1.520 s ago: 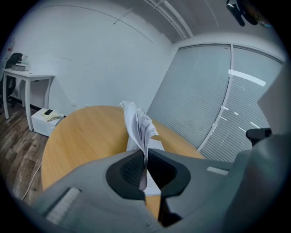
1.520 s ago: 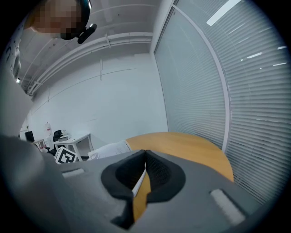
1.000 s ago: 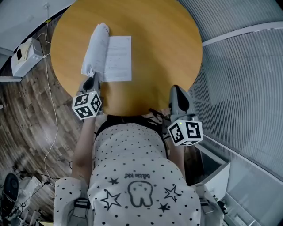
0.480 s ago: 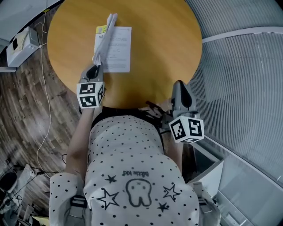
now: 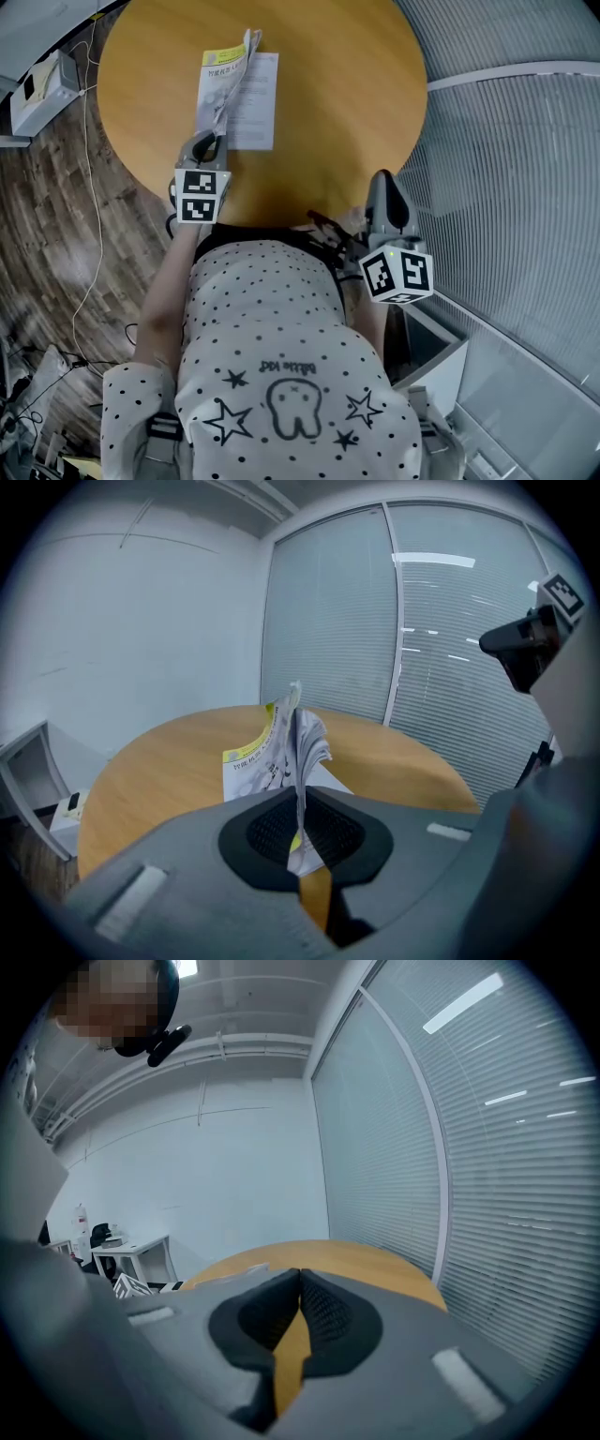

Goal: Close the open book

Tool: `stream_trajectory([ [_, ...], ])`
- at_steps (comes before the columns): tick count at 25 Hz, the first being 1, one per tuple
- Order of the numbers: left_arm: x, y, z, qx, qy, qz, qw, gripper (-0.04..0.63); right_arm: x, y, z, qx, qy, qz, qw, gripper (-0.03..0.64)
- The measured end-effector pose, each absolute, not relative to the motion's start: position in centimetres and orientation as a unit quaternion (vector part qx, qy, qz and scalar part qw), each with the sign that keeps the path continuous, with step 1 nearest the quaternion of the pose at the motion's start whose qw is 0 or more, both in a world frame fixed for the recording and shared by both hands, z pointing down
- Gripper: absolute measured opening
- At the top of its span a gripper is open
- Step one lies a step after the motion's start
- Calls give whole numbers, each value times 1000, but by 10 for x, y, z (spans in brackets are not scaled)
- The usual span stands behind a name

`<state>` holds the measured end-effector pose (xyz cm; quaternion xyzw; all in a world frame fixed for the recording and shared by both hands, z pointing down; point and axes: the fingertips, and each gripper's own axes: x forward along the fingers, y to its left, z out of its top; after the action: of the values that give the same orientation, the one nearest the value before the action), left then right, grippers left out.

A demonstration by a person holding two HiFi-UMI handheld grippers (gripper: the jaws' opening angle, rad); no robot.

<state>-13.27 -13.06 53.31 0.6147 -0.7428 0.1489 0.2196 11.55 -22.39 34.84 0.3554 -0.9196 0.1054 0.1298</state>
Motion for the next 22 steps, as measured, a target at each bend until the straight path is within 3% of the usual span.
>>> stream_trajectory([
  [22,-101,-145,574,649,-680,283,191,25,123,-223,361,358,-918,108,132,5],
])
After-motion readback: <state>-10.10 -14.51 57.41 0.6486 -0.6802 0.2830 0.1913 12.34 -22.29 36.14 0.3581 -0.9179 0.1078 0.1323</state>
